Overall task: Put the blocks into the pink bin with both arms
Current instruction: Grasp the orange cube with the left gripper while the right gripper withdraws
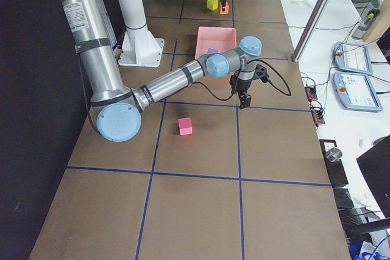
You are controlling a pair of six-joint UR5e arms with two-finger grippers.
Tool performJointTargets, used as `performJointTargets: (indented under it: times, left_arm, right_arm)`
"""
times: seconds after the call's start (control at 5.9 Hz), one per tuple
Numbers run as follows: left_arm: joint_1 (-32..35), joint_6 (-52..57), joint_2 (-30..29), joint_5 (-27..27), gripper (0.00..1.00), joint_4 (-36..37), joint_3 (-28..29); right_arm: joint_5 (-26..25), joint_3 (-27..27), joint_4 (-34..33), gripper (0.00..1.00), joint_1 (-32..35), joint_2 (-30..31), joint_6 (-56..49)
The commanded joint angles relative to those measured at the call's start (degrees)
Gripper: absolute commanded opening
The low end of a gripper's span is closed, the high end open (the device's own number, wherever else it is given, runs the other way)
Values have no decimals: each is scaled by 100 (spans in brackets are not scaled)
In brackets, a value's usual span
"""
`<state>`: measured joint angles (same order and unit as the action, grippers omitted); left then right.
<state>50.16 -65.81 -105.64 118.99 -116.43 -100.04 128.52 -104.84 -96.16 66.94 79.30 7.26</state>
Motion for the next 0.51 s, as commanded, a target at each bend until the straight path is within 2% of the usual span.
performJointTargets:
  times: [0.0,0.17,0.34]
  left_arm:
    - [-58,-90,-988,-16,32,1017,-417]
    - [-424,-395,-1473,-51,32,1791,-698]
    - [-767,-746,-1939,-356,32,2139,-710]
  right_arm:
    - [-11,-614,1,100,3,680,37]
    - [7,-747,1,100,-6,787,247]
    - [76,-801,1,100,-15,797,397]
